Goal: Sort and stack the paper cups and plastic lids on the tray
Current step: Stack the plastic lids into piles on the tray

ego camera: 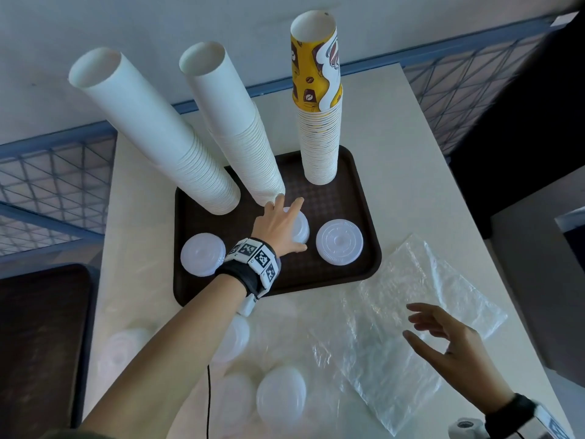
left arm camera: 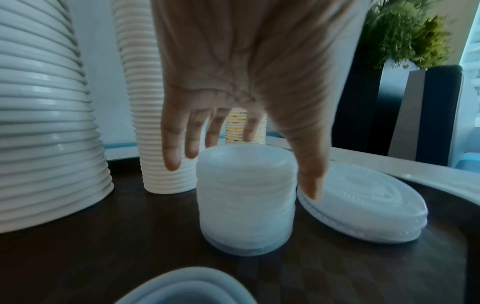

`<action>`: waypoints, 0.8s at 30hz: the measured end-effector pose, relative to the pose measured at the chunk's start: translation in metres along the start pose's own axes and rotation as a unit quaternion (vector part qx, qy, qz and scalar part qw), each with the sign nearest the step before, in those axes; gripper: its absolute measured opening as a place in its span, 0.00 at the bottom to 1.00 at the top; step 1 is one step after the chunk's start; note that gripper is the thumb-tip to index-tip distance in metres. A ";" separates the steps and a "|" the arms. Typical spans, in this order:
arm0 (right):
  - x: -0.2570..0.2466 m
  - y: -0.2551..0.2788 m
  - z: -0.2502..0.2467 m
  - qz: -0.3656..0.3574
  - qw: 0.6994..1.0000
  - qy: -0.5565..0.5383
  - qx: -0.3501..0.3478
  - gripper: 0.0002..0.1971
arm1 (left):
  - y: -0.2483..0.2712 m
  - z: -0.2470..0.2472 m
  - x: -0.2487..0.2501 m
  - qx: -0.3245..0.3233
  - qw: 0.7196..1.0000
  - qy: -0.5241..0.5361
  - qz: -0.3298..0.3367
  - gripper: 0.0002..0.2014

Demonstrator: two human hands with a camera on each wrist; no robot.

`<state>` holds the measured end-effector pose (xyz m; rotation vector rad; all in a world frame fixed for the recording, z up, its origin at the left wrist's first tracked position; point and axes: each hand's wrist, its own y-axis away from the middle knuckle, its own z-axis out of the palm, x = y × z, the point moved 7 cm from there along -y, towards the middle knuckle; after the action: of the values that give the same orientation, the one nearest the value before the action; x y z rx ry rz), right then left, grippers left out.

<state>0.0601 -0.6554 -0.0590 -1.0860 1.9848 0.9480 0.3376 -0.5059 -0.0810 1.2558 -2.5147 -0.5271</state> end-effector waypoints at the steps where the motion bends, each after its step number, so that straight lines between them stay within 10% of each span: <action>1: -0.002 -0.001 0.002 -0.001 1.000 0.000 -0.003 0.29 | 0.000 -0.001 -0.002 0.000 1.000 0.013 -0.013 0.46; 13: -0.016 0.001 0.020 -0.005 1.000 0.002 -0.029 0.29 | -0.002 -0.007 -0.003 -0.018 0.995 0.090 -0.025 0.50; 17: -0.028 0.002 0.039 -0.017 0.998 0.030 -0.052 0.20 | 0.040 -0.033 -0.011 0.054 0.989 0.139 0.003 0.42; 24: -0.062 0.022 0.110 -0.095 0.971 0.130 -0.179 0.31 | 0.182 -0.044 -0.062 0.175 0.943 0.285 -0.005 0.21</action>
<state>0.0900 -0.5307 -0.0577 -1.6445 1.9081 1.1349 0.2633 -0.3634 0.0330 1.2998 -2.1477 0.2732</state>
